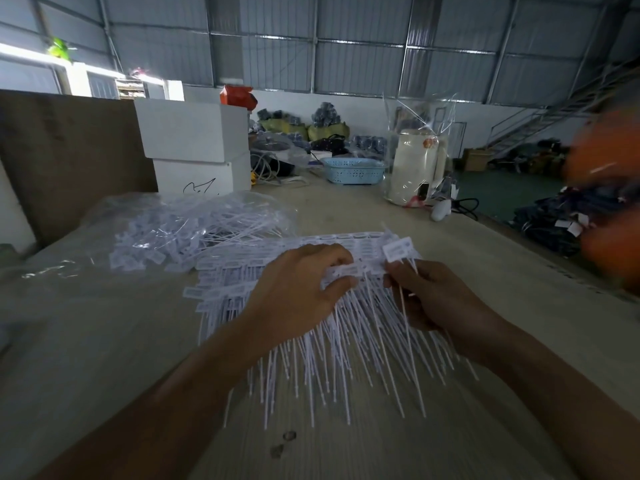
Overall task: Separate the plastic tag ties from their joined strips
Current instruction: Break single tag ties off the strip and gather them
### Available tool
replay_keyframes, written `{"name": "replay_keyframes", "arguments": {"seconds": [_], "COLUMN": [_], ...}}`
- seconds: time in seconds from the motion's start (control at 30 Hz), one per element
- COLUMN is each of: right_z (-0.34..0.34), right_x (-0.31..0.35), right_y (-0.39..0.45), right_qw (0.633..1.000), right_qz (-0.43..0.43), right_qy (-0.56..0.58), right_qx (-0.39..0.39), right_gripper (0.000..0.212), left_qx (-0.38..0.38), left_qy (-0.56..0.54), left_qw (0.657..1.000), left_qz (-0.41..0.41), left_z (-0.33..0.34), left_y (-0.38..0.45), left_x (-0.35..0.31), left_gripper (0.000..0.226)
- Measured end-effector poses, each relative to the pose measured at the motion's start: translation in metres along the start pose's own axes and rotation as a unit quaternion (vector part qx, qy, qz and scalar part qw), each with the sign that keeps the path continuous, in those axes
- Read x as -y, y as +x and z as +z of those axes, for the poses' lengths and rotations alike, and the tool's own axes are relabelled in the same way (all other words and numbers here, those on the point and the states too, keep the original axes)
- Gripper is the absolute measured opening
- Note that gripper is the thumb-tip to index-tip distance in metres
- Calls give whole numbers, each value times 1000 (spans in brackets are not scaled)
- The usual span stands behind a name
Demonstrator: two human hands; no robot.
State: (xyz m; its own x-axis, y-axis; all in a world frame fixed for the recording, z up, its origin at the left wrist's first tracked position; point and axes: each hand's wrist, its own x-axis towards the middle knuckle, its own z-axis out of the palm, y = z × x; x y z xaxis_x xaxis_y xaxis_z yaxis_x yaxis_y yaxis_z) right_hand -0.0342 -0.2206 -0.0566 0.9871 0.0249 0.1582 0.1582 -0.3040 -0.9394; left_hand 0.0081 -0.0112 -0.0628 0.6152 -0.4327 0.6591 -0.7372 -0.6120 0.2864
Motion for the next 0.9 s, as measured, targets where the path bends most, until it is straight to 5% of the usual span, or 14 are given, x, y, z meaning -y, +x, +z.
{"name": "replay_keyframes", "arguments": {"seconds": [0.1,0.3,0.63,0.9], "right_z": [6,7,3,-5], "right_x": [-1,-1,-4,4], "right_y": [0,0,-2,-3], "right_qw": [983,965,922,981], "right_qz": [-109,-197,-281,-146], "right_qy": [-146,-164,-260,-116], "right_qx": [-38,-46,-65,-52], "right_gripper": [36,29,30,37], "left_qx": [-19,-3,23,-7], "left_qy": [56,85,-57,-183], "left_qw": [998,996,997,982], "left_qz": [28,32,-46,-43], "left_z": [1,1,5,4], "left_y": [-2,-2,2,5], "left_x": [-5,-11,-3,-5], "left_gripper": [17,21,26,10]}}
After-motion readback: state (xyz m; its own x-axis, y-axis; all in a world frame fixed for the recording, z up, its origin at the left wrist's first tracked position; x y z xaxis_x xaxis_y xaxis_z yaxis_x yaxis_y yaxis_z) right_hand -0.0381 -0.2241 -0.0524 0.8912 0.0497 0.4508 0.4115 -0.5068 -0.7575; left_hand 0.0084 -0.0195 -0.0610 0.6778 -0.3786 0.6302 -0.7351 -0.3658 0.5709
